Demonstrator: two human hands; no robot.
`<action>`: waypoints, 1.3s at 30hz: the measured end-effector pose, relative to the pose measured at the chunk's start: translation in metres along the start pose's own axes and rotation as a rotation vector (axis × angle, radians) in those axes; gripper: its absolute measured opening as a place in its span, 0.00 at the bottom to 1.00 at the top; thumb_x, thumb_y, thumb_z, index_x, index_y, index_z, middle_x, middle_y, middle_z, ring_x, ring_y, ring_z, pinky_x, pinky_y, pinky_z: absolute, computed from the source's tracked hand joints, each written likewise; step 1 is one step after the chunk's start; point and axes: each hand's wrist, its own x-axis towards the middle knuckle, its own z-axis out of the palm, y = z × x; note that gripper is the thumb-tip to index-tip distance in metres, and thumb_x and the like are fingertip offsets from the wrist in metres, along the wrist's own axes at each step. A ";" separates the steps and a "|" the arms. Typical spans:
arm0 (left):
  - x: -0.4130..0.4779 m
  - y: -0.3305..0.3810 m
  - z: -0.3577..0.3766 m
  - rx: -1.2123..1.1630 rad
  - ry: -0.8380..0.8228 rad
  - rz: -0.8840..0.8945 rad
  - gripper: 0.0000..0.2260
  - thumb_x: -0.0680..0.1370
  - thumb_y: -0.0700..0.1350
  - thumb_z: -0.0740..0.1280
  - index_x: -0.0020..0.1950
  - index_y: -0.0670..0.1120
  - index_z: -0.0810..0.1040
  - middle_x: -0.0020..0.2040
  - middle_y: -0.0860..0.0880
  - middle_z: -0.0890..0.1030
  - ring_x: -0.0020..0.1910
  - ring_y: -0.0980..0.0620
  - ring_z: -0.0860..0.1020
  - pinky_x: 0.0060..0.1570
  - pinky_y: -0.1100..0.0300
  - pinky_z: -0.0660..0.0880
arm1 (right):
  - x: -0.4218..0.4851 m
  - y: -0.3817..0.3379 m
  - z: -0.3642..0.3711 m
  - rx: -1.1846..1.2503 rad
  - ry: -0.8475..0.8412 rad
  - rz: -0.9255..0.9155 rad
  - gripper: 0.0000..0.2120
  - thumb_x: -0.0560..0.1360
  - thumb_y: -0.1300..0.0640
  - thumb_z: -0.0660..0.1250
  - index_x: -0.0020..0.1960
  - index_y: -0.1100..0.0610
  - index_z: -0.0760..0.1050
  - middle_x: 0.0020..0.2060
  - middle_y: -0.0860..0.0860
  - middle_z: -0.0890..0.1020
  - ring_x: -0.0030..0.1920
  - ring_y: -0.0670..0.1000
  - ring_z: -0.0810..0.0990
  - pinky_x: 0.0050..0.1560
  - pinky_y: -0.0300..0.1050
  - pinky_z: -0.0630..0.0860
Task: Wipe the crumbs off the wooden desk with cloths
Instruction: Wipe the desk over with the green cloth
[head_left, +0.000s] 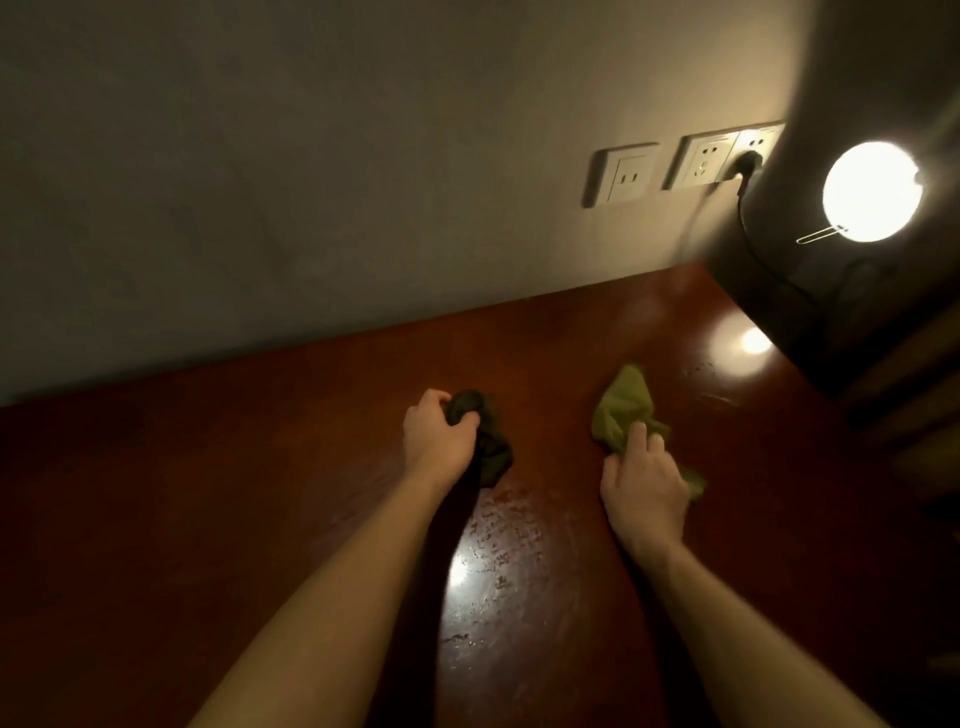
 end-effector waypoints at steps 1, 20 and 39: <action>0.005 0.009 0.005 -0.052 0.025 -0.038 0.12 0.81 0.49 0.71 0.62 0.50 0.74 0.62 0.48 0.76 0.56 0.49 0.77 0.56 0.53 0.77 | -0.021 0.002 0.001 0.014 0.042 0.007 0.09 0.79 0.54 0.65 0.56 0.55 0.69 0.44 0.52 0.74 0.43 0.57 0.77 0.37 0.49 0.68; -0.032 -0.128 -0.119 0.363 -0.069 0.338 0.19 0.82 0.44 0.64 0.73 0.54 0.71 0.66 0.53 0.79 0.64 0.52 0.78 0.66 0.52 0.76 | -0.056 -0.012 0.011 -0.142 -0.017 -0.144 0.10 0.81 0.51 0.66 0.59 0.53 0.70 0.45 0.49 0.71 0.44 0.52 0.74 0.37 0.50 0.76; -0.063 -0.325 -0.447 0.525 0.217 0.220 0.13 0.78 0.52 0.70 0.62 0.55 0.79 0.53 0.54 0.84 0.58 0.51 0.81 0.67 0.49 0.70 | -0.233 -0.519 0.120 0.540 -0.510 -0.716 0.05 0.80 0.64 0.63 0.54 0.57 0.73 0.43 0.52 0.81 0.43 0.53 0.78 0.44 0.48 0.69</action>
